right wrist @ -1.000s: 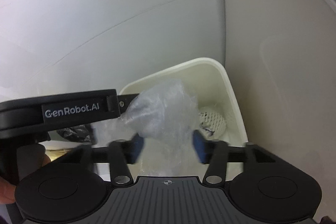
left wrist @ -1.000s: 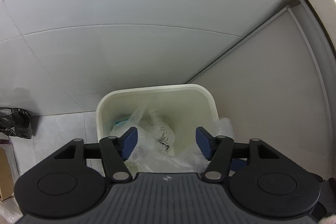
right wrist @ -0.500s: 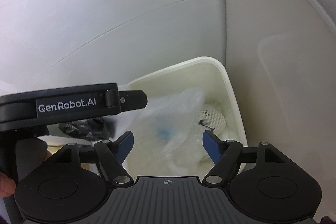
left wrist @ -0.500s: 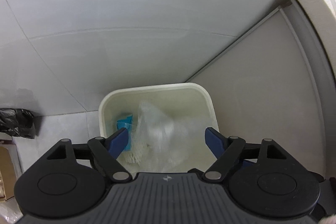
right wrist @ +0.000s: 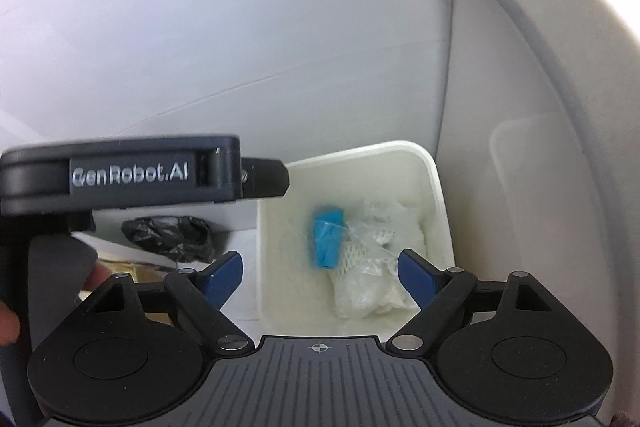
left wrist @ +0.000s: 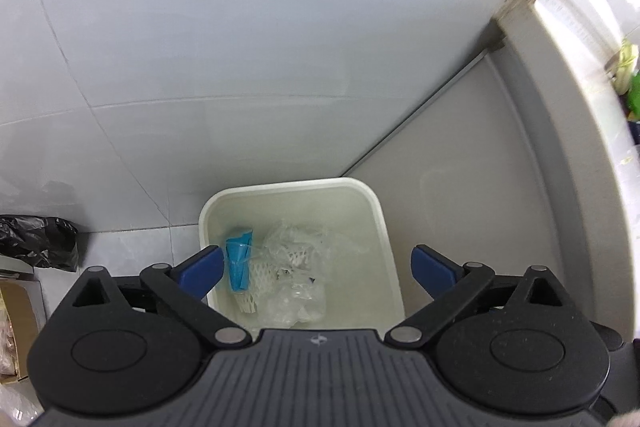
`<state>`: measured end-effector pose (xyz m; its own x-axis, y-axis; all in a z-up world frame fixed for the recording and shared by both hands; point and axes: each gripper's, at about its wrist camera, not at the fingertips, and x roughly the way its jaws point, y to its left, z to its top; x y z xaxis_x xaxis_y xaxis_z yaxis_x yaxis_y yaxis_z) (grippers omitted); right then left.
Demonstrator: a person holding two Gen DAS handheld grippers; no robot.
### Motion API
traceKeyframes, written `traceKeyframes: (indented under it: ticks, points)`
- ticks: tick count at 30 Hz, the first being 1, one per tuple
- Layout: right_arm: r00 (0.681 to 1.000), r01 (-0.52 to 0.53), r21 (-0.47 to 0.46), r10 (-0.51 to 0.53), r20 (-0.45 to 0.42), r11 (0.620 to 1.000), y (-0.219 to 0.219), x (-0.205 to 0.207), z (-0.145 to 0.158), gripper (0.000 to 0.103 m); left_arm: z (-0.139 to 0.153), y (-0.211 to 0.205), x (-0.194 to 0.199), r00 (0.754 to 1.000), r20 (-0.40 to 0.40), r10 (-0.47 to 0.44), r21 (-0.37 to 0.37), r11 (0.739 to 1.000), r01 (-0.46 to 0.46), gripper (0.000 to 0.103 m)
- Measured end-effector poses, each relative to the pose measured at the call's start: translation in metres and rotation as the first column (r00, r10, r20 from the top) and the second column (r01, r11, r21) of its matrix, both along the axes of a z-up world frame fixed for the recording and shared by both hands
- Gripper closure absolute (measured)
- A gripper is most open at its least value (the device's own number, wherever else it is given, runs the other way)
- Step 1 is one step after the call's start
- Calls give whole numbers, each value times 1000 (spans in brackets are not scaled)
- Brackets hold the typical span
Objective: Collect trash
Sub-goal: 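Move both tools back to the counter toward the clear plastic trays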
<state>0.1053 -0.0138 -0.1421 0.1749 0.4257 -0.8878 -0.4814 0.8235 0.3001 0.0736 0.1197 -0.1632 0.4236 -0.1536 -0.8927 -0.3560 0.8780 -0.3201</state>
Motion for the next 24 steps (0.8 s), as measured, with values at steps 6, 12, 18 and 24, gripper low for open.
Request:
traceKeyframes:
  ticks: [6,12,18,24]
  points:
    - [999,-24,27,23,38,999,-2,-14,20,14,16,-4,-7,1000,25,-3,18,1000,3,2]
    - [997,-32,55,28,72,998,-14,-23,42,13,36,-6,-15,999,54,-3,36,999,2,1]
    - [990,-54,49,47,133,997,-34,-33,67,13,60,-8,-22,997,73,13,23,1000,-15,1]
    - [982,-32,42,24,185,999,-58,-41,83,12,79,-20,-28,997,83,6,15,1000,-7,1]
